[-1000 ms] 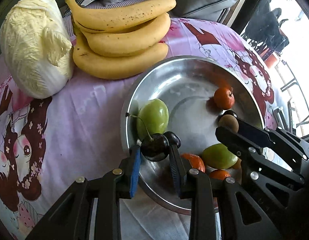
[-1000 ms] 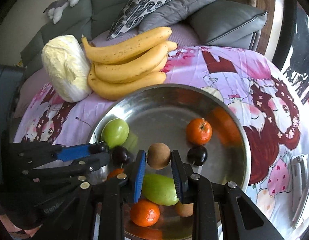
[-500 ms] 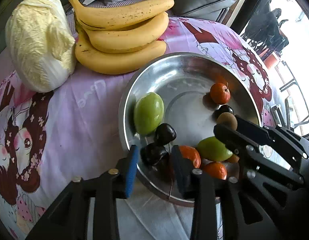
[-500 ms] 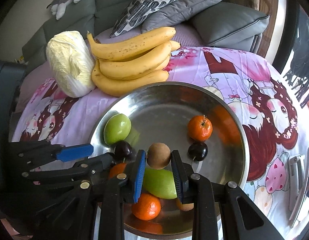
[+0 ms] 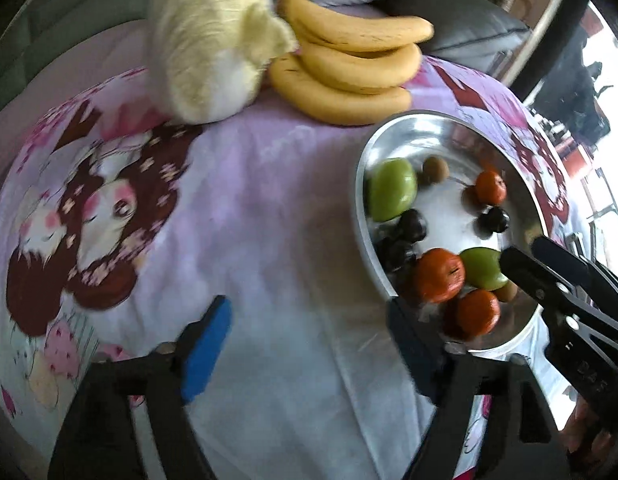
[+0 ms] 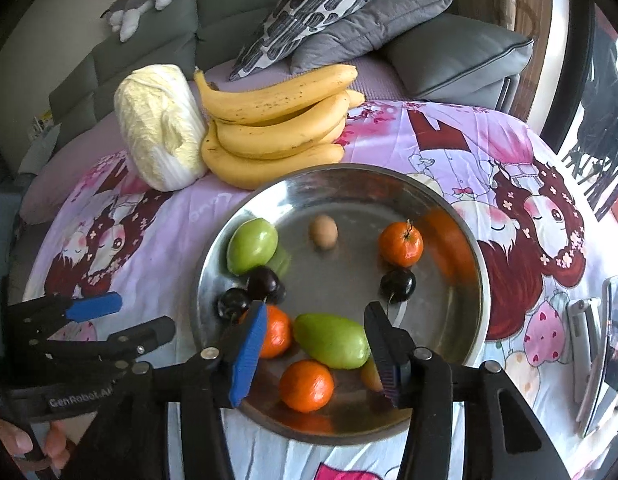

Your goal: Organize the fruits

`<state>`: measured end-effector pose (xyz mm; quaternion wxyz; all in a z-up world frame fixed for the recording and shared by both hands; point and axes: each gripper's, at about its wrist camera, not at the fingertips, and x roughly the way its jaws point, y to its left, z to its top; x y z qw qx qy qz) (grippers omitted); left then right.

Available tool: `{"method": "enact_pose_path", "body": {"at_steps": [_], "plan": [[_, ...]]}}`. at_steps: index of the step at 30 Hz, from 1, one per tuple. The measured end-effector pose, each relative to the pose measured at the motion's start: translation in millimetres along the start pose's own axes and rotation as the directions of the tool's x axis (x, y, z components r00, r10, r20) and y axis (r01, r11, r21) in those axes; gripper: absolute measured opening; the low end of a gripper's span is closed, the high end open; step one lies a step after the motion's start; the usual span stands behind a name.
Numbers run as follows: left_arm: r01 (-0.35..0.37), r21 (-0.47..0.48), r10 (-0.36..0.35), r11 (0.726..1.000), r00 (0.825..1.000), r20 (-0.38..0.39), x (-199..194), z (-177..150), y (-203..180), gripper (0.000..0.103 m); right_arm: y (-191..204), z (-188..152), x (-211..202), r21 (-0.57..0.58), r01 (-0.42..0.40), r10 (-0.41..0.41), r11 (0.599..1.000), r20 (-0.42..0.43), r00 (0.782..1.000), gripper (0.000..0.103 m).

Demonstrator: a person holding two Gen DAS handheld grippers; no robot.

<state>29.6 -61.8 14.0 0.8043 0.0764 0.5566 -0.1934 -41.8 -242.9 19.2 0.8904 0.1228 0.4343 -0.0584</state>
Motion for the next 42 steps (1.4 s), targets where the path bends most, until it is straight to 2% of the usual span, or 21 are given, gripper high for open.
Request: {"method": "enact_pose_path", "body": {"at_steps": [2,7,9,10,12,20,26,42], "plan": [[-0.024,-0.022,0.024,0.999,1.0,0.012,-2,-5,8,0.095,4,-5,-4,-0.002,-0.002,0.002,1.0,0.002,1.0,0.064],[-0.107,-0.053,0.108,0.993,0.994,0.023,-3,-21,21,0.095,11,-16,-10,-0.009,0.014,-0.014,1.0,0.004,1.0,0.075],[-0.161,-0.055,0.164,0.985,0.986,0.04,-4,-26,19,0.095,14,-21,-11,-0.013,0.022,-0.022,1.0,0.002,1.0,0.081],[-0.202,-0.059,0.204,0.978,0.978,0.041,-5,-28,20,0.095,15,-23,-12,-0.014,0.025,-0.025,1.0,0.001,1.0,0.082],[-0.239,-0.06,0.242,0.969,0.969,0.054,-8,-31,21,0.095,17,-27,-13,-0.013,0.031,-0.031,0.999,-0.002,1.0,0.084],[-0.237,-0.092,0.241,0.967,0.97,0.027,-9,-36,23,0.095,17,-36,-13,-0.017,0.06,-0.06,0.998,-0.015,0.998,0.085],[-0.272,-0.068,0.274,0.96,0.962,0.014,-7,-38,15,0.095,15,-37,-12,-0.018,0.073,-0.074,0.997,-0.02,0.997,0.086],[-0.259,-0.041,0.258,0.965,0.966,-0.009,-1,-36,8,0.095,11,-37,-9,-0.019,0.068,-0.069,0.997,-0.018,0.997,0.086]]}}
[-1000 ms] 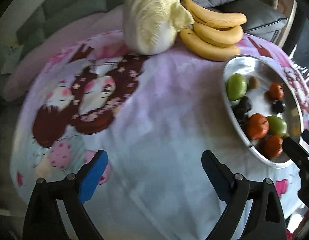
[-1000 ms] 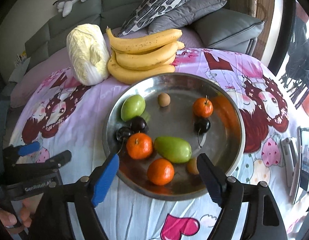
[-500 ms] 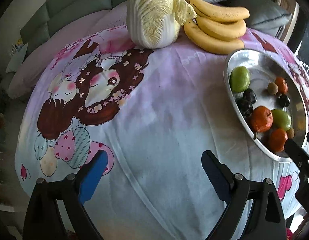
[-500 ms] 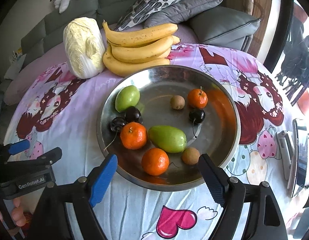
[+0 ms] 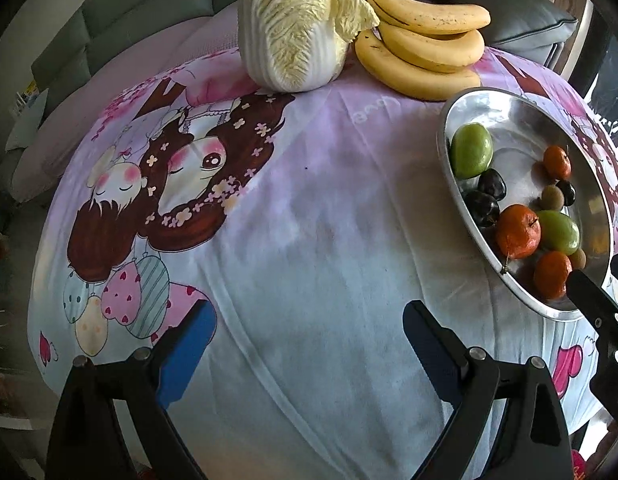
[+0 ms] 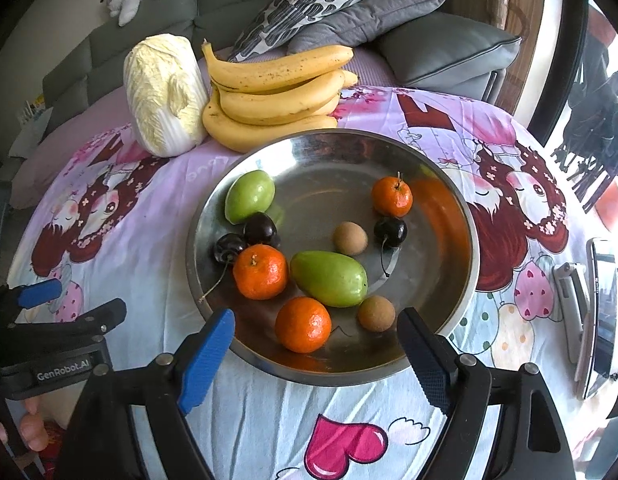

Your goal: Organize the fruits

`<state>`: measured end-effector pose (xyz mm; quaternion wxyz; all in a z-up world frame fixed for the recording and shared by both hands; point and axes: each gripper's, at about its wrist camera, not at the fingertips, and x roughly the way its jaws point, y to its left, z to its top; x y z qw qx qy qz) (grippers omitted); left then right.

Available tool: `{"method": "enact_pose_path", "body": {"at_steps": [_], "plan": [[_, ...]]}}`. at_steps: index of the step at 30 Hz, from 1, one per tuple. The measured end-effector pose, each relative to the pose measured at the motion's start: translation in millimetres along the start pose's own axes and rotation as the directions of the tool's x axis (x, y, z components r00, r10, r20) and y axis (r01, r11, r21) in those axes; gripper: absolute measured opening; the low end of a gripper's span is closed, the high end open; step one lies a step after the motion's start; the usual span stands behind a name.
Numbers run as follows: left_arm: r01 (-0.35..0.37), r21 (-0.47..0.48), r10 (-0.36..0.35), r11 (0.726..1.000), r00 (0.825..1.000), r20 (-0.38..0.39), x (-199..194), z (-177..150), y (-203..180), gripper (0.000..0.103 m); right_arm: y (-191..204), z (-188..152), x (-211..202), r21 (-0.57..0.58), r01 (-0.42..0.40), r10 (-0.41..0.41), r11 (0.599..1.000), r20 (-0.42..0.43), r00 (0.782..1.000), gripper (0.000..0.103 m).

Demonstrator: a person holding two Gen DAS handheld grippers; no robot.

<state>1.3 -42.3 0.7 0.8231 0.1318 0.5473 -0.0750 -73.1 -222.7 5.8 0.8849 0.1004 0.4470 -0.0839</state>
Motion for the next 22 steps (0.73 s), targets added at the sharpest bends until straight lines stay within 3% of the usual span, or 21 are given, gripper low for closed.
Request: {"method": "enact_pose_path", "body": {"at_steps": [22], "plan": [[0.008,0.007,-0.008,1.0,1.0,0.011,0.1,0.0,-1.7,0.095,-3.8,0.4,1.0,0.01,-0.003,0.003,1.0,-0.002,1.0,0.086]]}}
